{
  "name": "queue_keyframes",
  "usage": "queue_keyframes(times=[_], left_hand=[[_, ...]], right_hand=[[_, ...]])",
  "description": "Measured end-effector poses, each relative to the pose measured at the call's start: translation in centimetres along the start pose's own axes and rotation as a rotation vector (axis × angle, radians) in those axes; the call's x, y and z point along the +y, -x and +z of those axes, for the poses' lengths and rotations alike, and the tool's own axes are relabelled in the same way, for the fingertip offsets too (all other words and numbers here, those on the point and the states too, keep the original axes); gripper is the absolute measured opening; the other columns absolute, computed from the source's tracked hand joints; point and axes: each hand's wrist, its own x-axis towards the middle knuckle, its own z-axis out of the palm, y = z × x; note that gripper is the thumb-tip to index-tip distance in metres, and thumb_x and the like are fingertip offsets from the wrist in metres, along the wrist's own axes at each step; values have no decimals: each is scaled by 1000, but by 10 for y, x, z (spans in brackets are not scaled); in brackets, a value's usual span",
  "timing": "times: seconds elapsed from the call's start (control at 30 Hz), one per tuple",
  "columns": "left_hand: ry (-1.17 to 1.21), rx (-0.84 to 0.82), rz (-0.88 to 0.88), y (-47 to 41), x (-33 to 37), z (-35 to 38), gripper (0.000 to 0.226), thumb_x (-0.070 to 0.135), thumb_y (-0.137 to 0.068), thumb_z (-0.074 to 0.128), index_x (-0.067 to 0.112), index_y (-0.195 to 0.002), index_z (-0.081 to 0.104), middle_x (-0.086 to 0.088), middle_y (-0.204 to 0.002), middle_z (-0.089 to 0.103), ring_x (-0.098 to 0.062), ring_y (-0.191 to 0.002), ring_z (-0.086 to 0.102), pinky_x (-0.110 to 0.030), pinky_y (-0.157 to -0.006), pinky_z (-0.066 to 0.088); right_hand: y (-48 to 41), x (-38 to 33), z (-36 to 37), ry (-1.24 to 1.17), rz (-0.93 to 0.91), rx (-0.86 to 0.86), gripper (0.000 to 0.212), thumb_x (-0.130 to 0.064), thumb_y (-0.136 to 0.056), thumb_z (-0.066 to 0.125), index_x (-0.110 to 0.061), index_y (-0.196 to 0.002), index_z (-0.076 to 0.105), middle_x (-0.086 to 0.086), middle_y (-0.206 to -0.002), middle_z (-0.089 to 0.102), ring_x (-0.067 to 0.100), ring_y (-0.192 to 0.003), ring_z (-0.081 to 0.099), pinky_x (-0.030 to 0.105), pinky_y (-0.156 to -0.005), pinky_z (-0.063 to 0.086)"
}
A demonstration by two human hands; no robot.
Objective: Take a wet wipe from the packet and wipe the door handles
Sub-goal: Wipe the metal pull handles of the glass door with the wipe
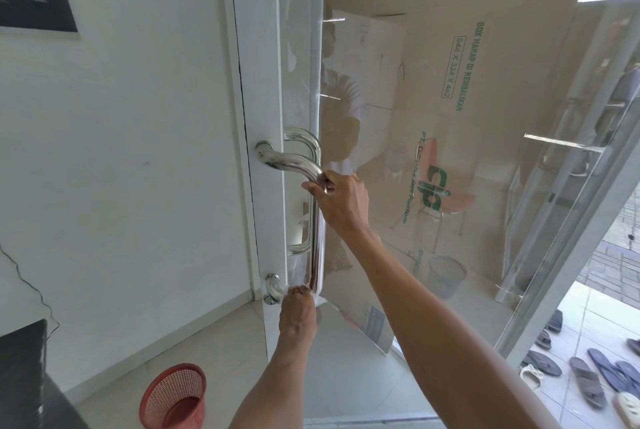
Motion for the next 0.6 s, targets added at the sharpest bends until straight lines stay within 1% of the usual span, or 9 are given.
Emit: queue_keyframes(times=[0.17,0.23,0.3,0.37,0.47,0.53,0.6], left_hand=[[-117,-46,-12,-3,-3,8,69,4,-86,56,-8,-145,22,-22,-149,34,-31,-142,28,-32,-120,22],[-133,-53,-24,-3,-2,11,72,6,-88,57,-9,-146,16,-23,-153,27,-32,-146,20,-32,-121,18],[-135,-55,-34,-2,-2,12,75,7,-88,58,-9,-146,14,-23,-154,24,-31,-147,18,-32,-121,18],[-124,-61,-38,-2,-1,13,77,8,-87,60,-9,-146,13,-22,-155,23,-30,-147,17,-31,-121,19],[-95,-90,-36,-1,-2,11,83,9,-84,64,-8,-147,12,-20,-156,20,-30,-148,13,-30,-121,18],[-79,-108,-20,0,-4,9,85,8,-81,65,-7,-147,13,-19,-155,21,-29,-148,13,-30,-121,16],[-70,-126,-1,2,-6,6,85,8,-79,66,-5,-147,16,-17,-154,23,-29,-147,13,-30,-121,15]], right_hand=[[0,1,1,2,-10,3,37,-50,-80,71,-14,-77,67,2,-76,74,24,-73,65,43,-103,41],[1,1,0,4,-11,2,36,-50,-80,71,-14,-78,67,2,-77,74,24,-73,65,43,-102,41],[2,1,-1,7,-10,1,36,-50,-80,71,-14,-78,67,2,-76,74,24,-73,65,41,-100,43],[2,1,-1,1,2,-8,36,-51,-79,71,-15,-78,67,1,-78,74,23,-76,66,37,-93,47],[2,-2,-3,5,33,-31,36,-53,-79,71,-18,-80,68,-2,-81,74,19,-80,68,32,-73,54],[3,-4,-4,15,44,-40,36,-53,-78,71,-18,-80,68,-3,-81,74,17,-77,68,31,-69,54],[3,-6,-4,18,47,-39,35,-52,-78,72,-17,-78,67,-3,-76,72,18,-73,66,32,-66,54]])
